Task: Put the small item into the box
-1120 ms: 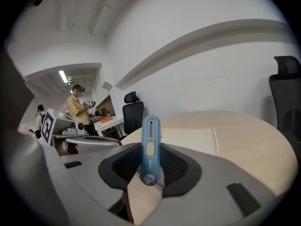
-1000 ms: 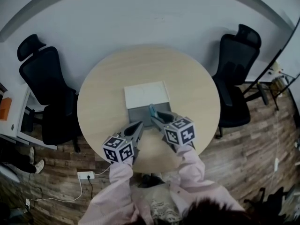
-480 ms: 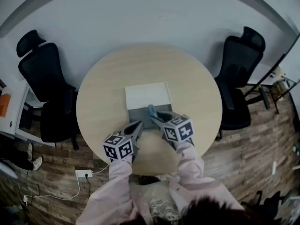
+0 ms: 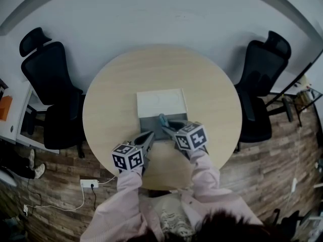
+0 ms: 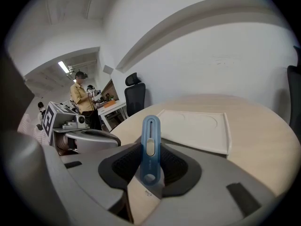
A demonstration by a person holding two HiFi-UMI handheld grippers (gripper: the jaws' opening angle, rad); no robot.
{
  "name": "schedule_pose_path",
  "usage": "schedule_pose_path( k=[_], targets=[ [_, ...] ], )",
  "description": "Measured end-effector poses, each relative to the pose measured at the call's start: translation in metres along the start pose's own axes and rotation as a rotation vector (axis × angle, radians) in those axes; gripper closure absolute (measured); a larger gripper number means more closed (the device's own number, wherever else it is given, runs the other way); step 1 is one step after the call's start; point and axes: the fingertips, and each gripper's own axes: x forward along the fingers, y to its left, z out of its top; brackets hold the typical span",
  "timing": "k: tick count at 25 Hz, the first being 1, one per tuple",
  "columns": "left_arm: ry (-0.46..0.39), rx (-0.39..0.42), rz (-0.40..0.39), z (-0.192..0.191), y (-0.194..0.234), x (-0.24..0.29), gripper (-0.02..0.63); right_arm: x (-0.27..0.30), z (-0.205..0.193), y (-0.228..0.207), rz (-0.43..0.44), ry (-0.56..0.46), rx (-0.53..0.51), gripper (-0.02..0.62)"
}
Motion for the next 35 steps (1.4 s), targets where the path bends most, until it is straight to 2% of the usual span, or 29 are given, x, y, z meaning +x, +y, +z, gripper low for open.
schedule_pose_path(
  k=[13,35],
  targets=[
    [0.035,-0.06,0.018,-0.017,0.014,0.007,0.597,0.028,-0.028,-0.017,0.03,0.187,-0.083,0.466],
    [0.077,-0.106,0.03,-0.031,0.023,0.013,0.597,0.061,-0.057,-0.025,0.074,0.414,-0.194,0.466]
  ],
)
